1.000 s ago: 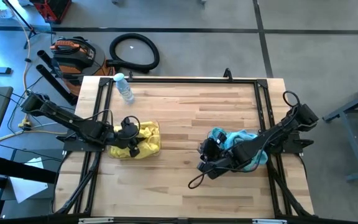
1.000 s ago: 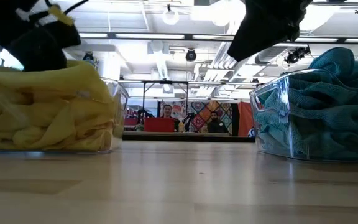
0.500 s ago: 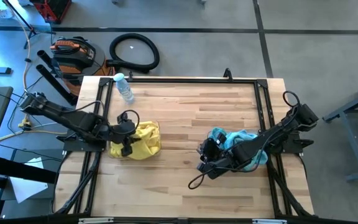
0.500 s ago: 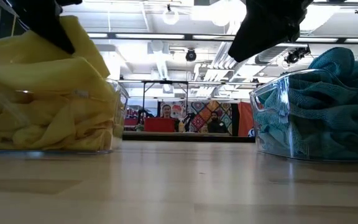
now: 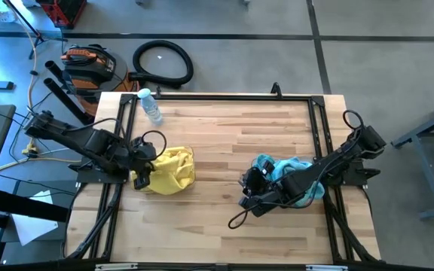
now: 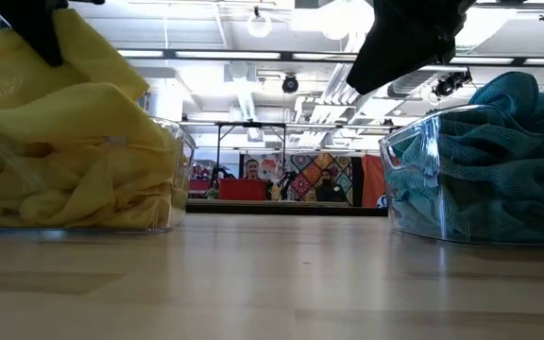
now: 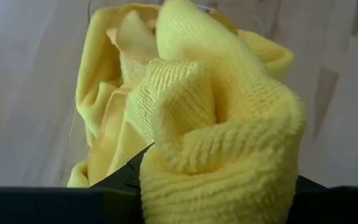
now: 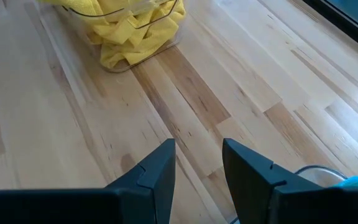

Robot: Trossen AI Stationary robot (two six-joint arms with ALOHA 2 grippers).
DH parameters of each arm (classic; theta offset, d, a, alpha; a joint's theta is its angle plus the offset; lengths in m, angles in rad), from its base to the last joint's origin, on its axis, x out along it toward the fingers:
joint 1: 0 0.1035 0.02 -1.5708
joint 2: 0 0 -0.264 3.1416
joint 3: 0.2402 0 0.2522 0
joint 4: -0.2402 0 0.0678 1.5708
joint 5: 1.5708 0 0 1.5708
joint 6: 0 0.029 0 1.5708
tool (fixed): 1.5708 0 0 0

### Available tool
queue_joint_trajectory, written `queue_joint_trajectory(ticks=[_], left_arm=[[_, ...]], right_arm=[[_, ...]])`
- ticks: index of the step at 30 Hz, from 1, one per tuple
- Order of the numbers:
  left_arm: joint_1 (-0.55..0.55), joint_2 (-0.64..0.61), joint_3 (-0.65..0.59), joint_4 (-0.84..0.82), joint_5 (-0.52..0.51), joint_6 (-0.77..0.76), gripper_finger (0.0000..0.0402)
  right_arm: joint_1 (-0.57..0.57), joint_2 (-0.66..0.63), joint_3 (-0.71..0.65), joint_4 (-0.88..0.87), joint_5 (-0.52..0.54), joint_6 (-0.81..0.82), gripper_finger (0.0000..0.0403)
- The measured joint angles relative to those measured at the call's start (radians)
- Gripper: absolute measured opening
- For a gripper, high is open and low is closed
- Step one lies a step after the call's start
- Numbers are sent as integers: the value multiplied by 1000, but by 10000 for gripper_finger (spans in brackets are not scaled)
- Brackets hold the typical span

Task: Sort microfiber towel by color & place in baskets
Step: Put the yellow microfiber cloth into the left transparent bin

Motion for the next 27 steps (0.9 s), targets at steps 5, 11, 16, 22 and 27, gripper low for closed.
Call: queue_joint_trajectory(ticks=[5, 11, 16, 22, 27], left_arm=[[0, 0, 29, 11, -47, 0, 150], [0, 6, -19, 117, -247, 25, 150], [-1, 18, -200, 233, -232, 7, 150], [0, 35, -453, 494, -199, -54, 150], [0, 36, -548, 605, -171, -96, 150]], right_arm=[[0, 0, 0, 0, 0, 0, 129], [0, 0, 0, 1, 0, 0, 129], [0, 0, 1, 4, 1, 1, 129], [0, 0, 1, 7, 1, 0, 129], [0, 0, 1, 8, 1, 5, 129]])
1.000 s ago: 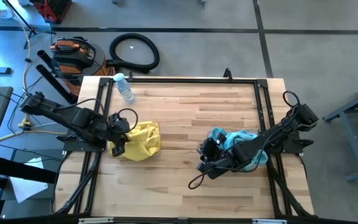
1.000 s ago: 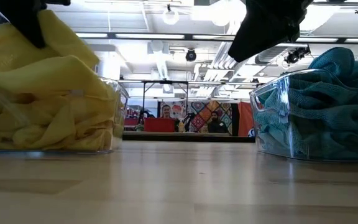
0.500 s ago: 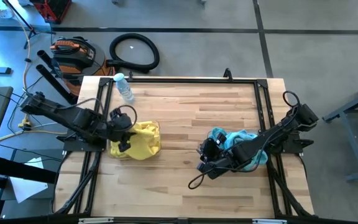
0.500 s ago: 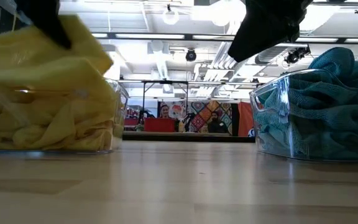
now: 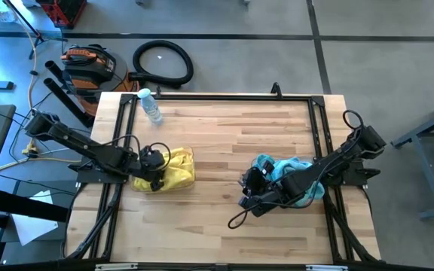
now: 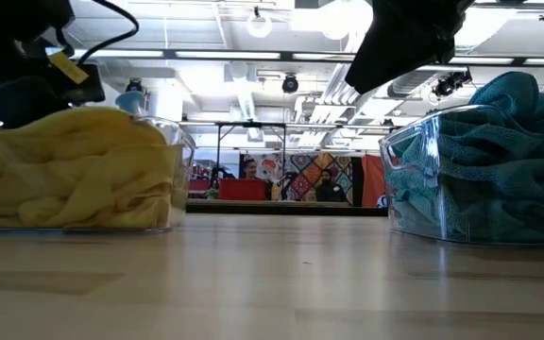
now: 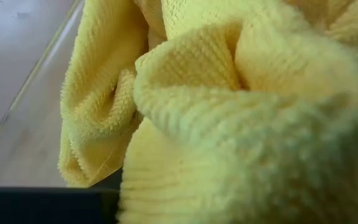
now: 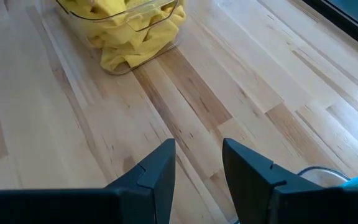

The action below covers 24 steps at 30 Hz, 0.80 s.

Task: Sort microfiber towel by color & place in baskets
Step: Put the yellow microfiber cloth into the left transparent bin

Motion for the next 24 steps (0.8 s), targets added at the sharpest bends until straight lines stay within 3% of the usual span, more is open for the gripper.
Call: queue_joint_trajectory(ticks=[9, 16, 20, 24], left_arm=[[0, -30, 134, -89, 113, 97, 149], [0, -30, 284, -266, 102, 116, 149], [0, -31, 331, -307, 91, 144, 149], [0, -31, 348, -307, 73, 151, 149]], right_arm=[[0, 0, 0, 2, 0, 19, 129], [-24, 10, 0, 112, 14, -96, 129], [-63, 47, 1, 317, -17, -271, 129], [-118, 111, 1, 616, -122, -524, 129]])
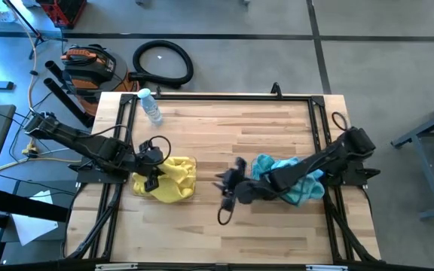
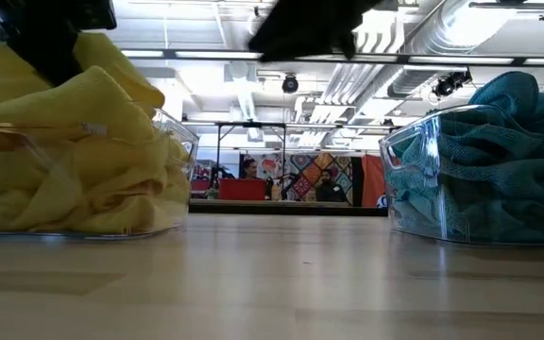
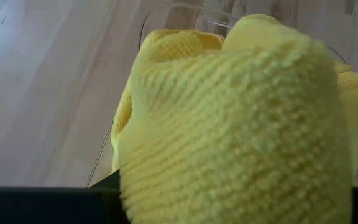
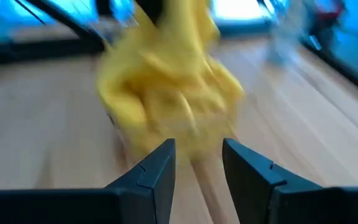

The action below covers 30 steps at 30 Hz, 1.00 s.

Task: Sort microfiber towel by color & place in baskets
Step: Put the yellow microfiber cloth into the left transparent bin

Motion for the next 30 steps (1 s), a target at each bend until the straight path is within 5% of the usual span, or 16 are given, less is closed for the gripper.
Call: queue_joint_trajectory(ticks=[7, 17, 23, 30], left_arm=[[0, 0, 1, -1, 2, 9, 149], [0, 0, 3, -13, 37, 7, 149], [13, 0, 112, -216, 133, -45, 149], [19, -11, 188, -170, 32, -32, 149]], right_arm=[[-76, 65, 0, 312, -120, -208, 129], [-147, 66, 0, 287, -258, -131, 129], [-147, 66, 0, 235, -258, -128, 129], [-144, 66, 0, 222, -257, -128, 129]])
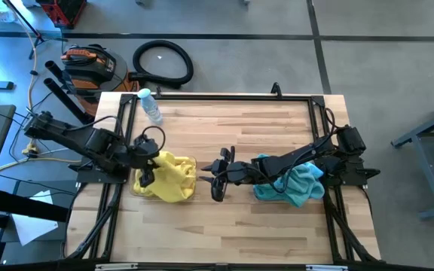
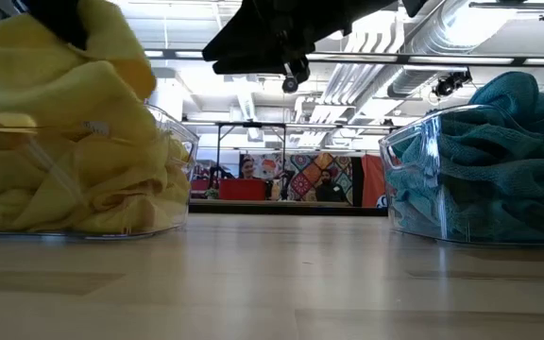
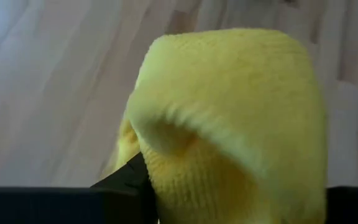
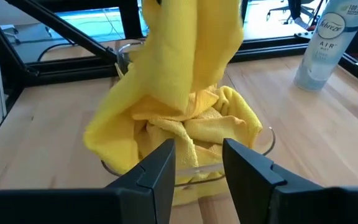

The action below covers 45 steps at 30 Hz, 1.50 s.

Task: Sort microfiber towel by color & place in baskets
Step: Put the yellow microfiber cloth into the left transparent bin

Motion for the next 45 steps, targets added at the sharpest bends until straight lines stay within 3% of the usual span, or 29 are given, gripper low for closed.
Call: queue_joint_trajectory(ticks=[14, 23, 27, 30, 36, 45], left_arm=[[0, 1, -1, 53, 52, -7, 156], [0, 1, -2, 6, 42, -21, 255], [0, -1, -2, -43, 112, 25, 283], [0, -2, -2, -48, 160, 24, 287], [0, -2, 14, -131, 151, 11, 287], [0, -3, 75, -127, 42, 5, 287]], right_arm=[[31, 0, 0, -119, 1, 56, 129], [62, 0, 0, -134, 1, 56, 129], [77, 0, 0, -137, 1, 56, 129], [87, 0, 0, -143, 1, 56, 129], [92, 0, 0, -161, 3, 71, 129], [92, 0, -1, -181, 37, 82, 129]])
